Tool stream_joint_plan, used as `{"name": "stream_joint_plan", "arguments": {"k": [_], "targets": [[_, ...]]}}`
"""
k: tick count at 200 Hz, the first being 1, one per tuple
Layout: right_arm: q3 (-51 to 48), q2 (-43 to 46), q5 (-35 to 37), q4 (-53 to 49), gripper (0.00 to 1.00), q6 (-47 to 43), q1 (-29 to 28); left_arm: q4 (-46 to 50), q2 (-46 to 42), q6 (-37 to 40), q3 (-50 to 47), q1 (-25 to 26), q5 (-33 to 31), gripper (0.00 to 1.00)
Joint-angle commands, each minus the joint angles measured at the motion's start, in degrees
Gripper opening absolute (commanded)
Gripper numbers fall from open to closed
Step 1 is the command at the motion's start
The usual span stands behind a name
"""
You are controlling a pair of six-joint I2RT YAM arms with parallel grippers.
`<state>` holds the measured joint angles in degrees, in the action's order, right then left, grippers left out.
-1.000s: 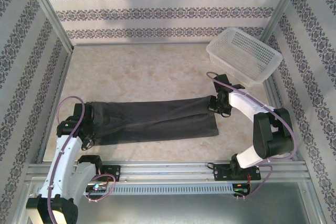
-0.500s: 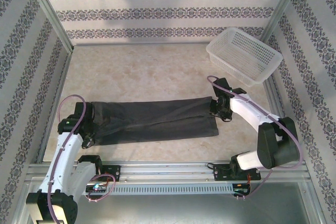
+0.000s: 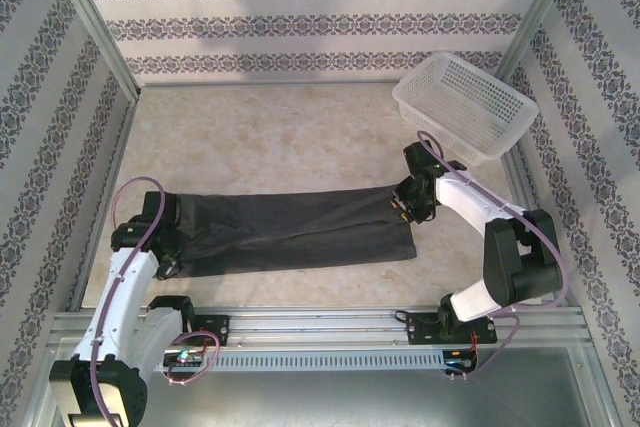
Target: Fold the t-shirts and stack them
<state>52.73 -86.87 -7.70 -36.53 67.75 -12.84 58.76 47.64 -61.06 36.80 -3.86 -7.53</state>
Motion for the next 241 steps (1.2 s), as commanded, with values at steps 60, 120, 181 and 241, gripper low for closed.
{"name": "stream_joint_plan", "arguments": {"k": [60,120,181,241], "targets": [[-0.9,-3.3,-2.5,-3.1,0.27,7.0,2.3,-2.1,0.7,1.9,1.8,-0.6,0.2,0.00],[-2.0,1.4,-1.4,-5.4,0.00,5.1,2.8,-3.2,2.2,2.3,2.0,-0.6,0.6,0.00],[-6.6,7.3,-1.1,-7.3,0.00,4.1,2.7,-3.8,2.8,2.5,1.9,-0.6,0.6,0.00],[-9.0,3.4,-1.3,-2.1,0.15,2.0,3.1,-2.8,2.8,1.3,1.3,-0.6,1.3,0.00]]}}
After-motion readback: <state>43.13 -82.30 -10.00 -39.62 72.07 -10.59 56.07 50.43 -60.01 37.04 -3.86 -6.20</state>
